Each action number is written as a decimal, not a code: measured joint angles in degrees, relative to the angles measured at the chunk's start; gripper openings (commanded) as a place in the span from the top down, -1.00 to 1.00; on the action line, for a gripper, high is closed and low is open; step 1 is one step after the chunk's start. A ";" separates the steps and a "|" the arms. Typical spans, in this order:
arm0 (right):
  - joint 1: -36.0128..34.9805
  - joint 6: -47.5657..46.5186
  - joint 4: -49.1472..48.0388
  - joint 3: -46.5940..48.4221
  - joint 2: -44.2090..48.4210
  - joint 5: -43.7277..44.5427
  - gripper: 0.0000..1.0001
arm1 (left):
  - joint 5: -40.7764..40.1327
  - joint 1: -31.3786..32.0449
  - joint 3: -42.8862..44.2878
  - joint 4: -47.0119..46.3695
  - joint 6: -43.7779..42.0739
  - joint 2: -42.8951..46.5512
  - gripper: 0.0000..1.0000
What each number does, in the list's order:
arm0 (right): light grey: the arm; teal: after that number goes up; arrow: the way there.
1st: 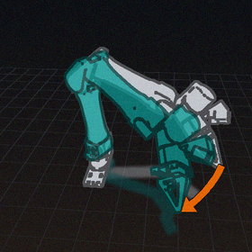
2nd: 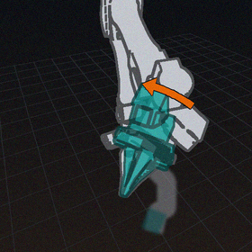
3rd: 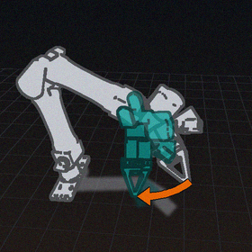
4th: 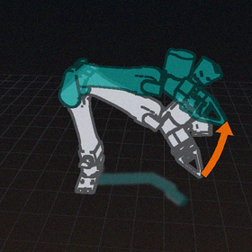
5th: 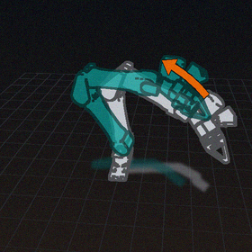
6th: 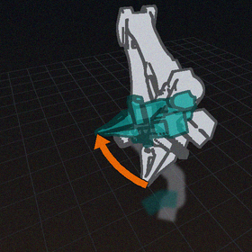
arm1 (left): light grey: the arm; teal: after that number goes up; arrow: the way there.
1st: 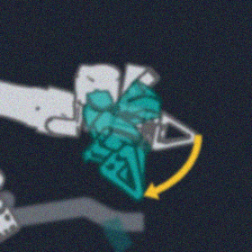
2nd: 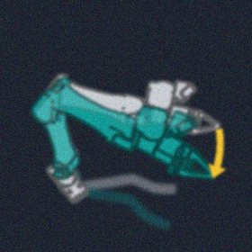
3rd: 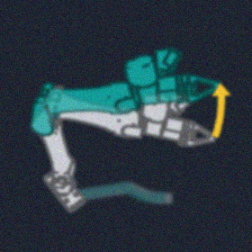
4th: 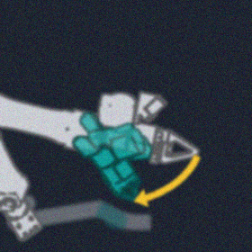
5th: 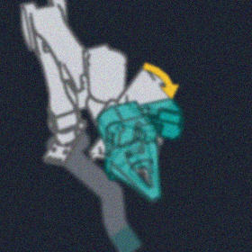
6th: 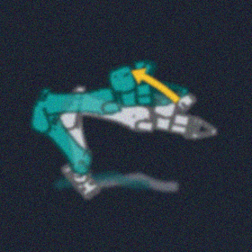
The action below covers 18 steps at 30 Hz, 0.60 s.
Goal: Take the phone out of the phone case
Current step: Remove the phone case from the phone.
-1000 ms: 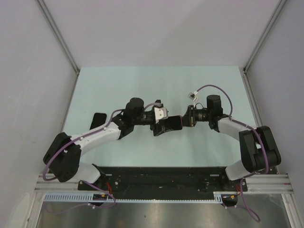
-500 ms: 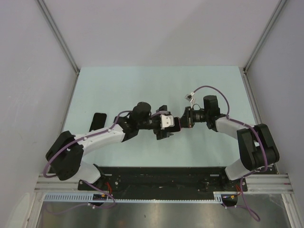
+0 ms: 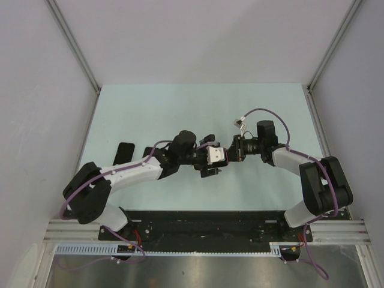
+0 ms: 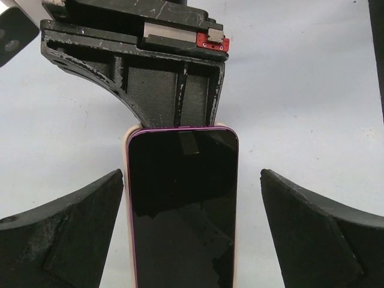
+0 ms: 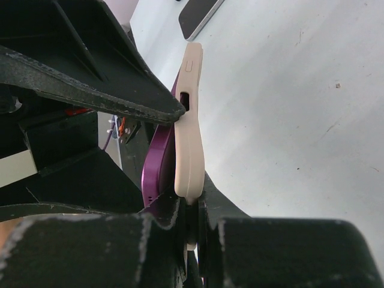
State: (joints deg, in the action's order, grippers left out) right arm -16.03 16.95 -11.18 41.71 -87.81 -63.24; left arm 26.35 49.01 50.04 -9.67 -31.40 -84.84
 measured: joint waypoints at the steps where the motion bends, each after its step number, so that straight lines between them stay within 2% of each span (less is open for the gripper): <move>1: 0.00 0.00 0.00 0.00 0.00 -0.02 1.00 | -0.31 0.07 0.11 0.00 0.04 -0.17 -1.00; 18: -0.15 0.02 0.20 0.00 0.00 -0.04 1.00 | -4.22 1.07 0.70 0.00 0.79 -1.90 -0.96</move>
State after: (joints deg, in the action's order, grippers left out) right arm -16.19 16.97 -10.98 41.71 -87.81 -63.29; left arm 22.13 50.09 50.74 -9.67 -30.61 -86.74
